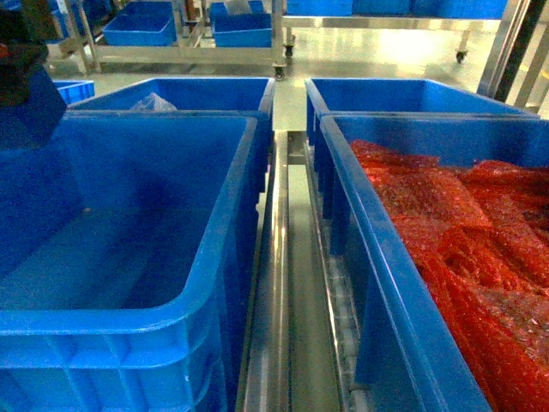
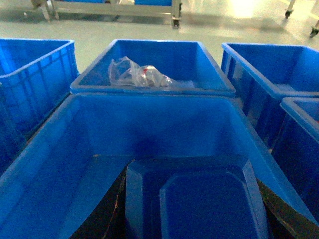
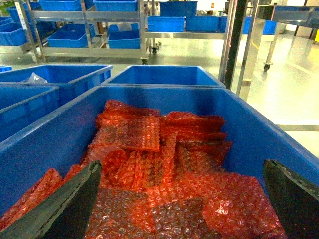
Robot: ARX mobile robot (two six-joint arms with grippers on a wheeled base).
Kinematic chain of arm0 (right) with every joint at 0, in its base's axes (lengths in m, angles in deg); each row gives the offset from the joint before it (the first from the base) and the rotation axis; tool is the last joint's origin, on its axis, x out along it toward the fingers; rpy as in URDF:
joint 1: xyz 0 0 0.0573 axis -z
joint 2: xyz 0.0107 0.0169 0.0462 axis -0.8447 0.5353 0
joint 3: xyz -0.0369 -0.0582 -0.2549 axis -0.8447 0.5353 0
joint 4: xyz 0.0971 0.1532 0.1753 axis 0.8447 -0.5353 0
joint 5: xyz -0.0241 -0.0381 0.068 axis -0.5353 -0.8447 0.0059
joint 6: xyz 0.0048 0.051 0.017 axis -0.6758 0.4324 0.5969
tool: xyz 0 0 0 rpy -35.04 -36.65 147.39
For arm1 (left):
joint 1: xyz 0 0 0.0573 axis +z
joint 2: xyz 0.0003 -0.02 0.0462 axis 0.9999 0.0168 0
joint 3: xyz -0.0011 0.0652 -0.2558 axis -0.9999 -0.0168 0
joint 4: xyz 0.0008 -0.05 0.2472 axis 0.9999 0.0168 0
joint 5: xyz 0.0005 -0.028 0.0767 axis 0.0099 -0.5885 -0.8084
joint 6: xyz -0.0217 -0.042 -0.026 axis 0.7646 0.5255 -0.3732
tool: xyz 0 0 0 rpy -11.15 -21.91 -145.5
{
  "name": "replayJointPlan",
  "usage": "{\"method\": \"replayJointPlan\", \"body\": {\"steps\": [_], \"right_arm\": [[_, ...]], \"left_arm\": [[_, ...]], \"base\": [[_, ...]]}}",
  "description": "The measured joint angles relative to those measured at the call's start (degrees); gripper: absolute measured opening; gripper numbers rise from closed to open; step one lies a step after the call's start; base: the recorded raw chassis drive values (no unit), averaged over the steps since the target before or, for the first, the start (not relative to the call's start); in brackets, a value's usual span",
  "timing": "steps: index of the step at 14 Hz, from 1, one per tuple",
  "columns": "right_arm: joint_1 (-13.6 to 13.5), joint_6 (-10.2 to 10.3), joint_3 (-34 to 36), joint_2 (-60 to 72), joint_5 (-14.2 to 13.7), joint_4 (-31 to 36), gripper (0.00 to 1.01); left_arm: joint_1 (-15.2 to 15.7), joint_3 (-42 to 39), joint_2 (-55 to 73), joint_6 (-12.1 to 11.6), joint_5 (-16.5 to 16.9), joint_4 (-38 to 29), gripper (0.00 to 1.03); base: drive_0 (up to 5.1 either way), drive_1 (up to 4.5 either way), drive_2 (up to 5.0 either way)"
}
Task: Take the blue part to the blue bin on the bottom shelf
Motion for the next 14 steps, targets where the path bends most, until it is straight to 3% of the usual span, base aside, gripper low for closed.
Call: {"method": "replayJointPlan", "body": {"steps": [3, 6, 10, 14], "right_arm": [[0.0, 0.0, 0.0, 0.0, 0.0, 0.0, 0.98], [0.0, 0.0, 0.0, 0.0, 0.0, 0.0, 0.98], [0.0, 0.0, 0.0, 0.0, 0.0, 0.0, 0.98], [0.0, 0.0, 0.0, 0.0, 0.0, 0.0, 0.98]], "left_arm": [[2.14, 7.45, 13.18, 1.7, 1.86, -0.52, 0.44], [1.01, 8.55, 14.69, 2.56, 2.95, -0.11, 0.44], [1.16, 8.74, 14.29, 2.36, 2.32, 0.52, 1.0], [1.01, 7.85, 12.46, 2.27, 1.25, 0.72, 0.98]], "base": [[0.0, 0.0, 0.0], [0.0, 0.0, 0.0], [0.0, 0.0, 0.0], [0.0, 0.0, 0.0]]}}
